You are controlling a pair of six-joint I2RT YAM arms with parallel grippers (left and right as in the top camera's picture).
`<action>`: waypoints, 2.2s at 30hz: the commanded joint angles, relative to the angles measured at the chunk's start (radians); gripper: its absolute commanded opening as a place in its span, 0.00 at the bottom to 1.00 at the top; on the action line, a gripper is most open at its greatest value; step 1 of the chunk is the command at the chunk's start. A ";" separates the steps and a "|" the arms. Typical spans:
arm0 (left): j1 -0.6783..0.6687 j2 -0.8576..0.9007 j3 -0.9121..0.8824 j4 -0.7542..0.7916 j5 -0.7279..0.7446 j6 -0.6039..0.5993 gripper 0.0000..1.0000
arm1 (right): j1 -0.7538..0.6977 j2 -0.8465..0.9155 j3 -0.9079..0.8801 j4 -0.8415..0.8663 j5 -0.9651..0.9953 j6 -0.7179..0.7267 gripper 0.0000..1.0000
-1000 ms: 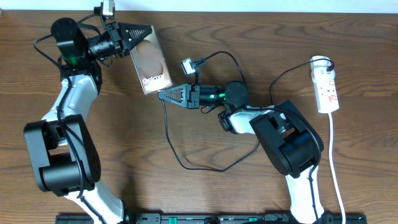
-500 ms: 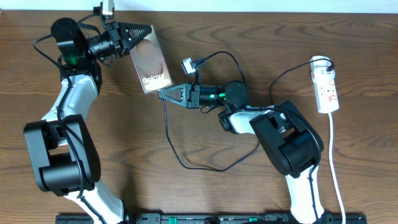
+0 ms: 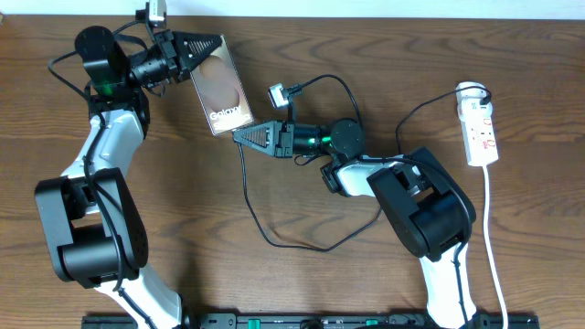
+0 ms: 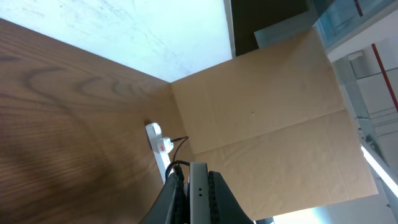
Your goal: Plug charger to phone and switch on socket
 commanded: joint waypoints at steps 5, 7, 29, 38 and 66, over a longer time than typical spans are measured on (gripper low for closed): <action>-0.020 -0.015 0.014 0.001 0.122 -0.008 0.07 | -0.032 0.003 0.013 0.039 0.179 -0.017 0.01; -0.020 -0.015 0.014 0.001 0.122 -0.008 0.07 | -0.032 0.003 0.013 0.039 0.188 -0.010 0.01; -0.020 -0.015 0.014 0.001 0.103 -0.008 0.07 | -0.034 0.003 0.013 0.039 0.193 0.002 0.31; -0.020 -0.015 0.014 0.001 0.085 -0.008 0.07 | -0.034 0.003 0.013 0.039 0.183 0.023 0.71; 0.133 -0.015 0.014 -0.004 0.115 -0.011 0.07 | -0.034 0.003 0.013 -0.037 0.164 0.011 0.99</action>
